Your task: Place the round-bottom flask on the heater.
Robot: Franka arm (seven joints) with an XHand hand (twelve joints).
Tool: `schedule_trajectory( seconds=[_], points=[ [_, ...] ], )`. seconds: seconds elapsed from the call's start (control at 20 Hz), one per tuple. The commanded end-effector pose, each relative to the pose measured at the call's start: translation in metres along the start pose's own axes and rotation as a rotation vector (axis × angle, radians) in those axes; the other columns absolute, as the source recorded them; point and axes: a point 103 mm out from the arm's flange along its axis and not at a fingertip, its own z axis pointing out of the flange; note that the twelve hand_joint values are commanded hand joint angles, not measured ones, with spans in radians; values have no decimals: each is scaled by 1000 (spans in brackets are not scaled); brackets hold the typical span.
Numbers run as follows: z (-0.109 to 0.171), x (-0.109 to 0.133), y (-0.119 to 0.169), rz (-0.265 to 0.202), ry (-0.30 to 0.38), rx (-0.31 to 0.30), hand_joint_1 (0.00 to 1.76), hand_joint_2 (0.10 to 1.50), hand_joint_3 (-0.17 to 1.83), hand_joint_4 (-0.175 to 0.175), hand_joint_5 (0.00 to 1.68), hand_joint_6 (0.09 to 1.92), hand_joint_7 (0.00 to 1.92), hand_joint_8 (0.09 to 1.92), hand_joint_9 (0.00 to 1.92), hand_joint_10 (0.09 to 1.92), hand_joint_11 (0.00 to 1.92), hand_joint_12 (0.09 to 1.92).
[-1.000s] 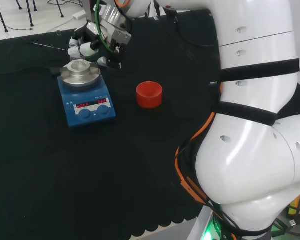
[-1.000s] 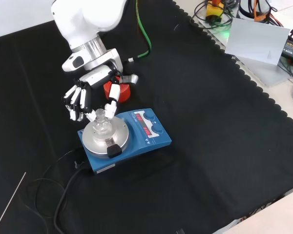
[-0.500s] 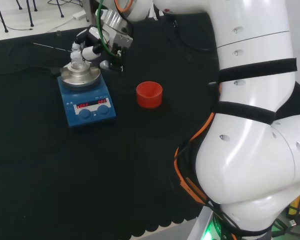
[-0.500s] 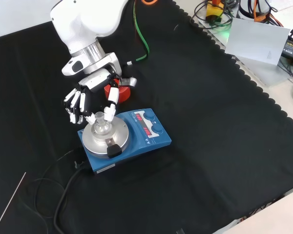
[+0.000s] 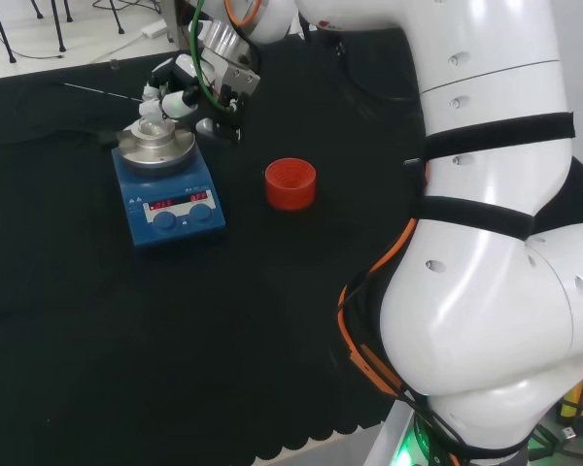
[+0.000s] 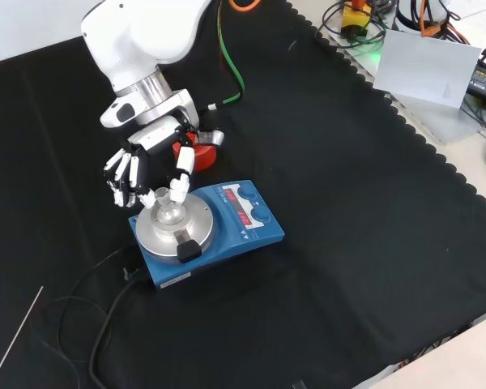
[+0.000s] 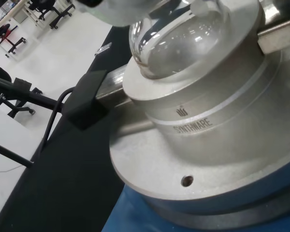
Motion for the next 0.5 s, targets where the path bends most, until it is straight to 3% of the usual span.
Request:
schedule_trajectory(
  seconds=[0.05,0.3,0.4,0.5],
  points=[
    [0,-2,0,0,6,3,1064,1038,52,156,1094,849,507,508,691,490,188,1318],
    [-1,-2,-3,-22,11,27,1045,1049,76,156,1031,935,489,502,674,487,156,1331],
    [-2,-1,-4,-31,2,42,1013,944,187,72,844,883,460,505,642,502,125,1334],
    [-3,1,-5,-34,-10,52,982,720,542,32,655,820,407,519,593,533,76,1348]
  ],
)
